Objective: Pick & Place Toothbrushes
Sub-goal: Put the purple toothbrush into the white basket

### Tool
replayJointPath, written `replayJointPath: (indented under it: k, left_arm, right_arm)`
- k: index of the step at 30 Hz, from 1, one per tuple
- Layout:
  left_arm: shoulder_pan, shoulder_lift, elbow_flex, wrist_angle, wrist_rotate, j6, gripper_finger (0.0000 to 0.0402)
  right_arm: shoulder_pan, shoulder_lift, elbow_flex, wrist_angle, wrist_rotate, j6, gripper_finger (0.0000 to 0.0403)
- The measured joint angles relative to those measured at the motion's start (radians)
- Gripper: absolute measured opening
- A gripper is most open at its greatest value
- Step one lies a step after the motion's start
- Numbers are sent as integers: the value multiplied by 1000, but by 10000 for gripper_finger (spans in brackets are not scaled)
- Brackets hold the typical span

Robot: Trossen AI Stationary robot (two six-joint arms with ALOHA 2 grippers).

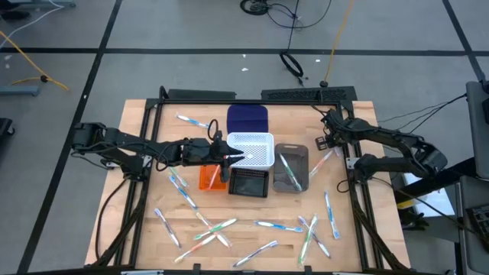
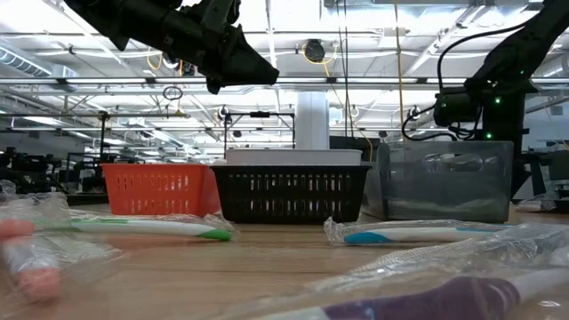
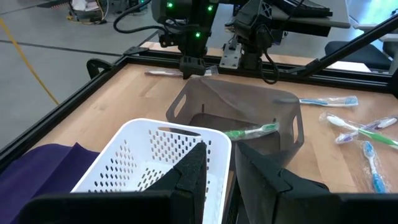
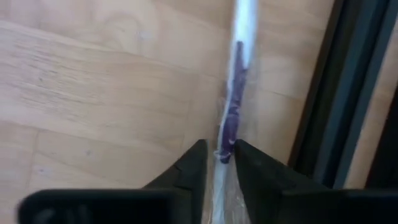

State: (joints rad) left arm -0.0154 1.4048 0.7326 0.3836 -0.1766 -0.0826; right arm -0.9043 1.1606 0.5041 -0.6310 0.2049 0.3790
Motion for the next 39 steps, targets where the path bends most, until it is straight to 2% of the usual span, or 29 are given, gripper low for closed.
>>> replayJointPath:
  k: [2,4,12,20,31,39]
  left_arm:
    - [0,0,0,0,0,0,88]
    - [0,0,0,0,0,0,88]
    - [0,0,0,2,0,0,88]
    - [0,0,0,3,0,0,88]
    - [0,0,0,11,0,-3,88]
    - [0,0,0,18,0,-6,88]
  right_arm:
    - [0,0,0,-5,0,0,32]
    - [0,0,0,-5,0,-1,14]
    - [0,-19,1,-13,1,-1,7]
    - [23,-109,57,-54,-10,1,3]
    - [108,-246,118,-16,-117,18,1]
    - [215,-332,131,190,-268,45,1]
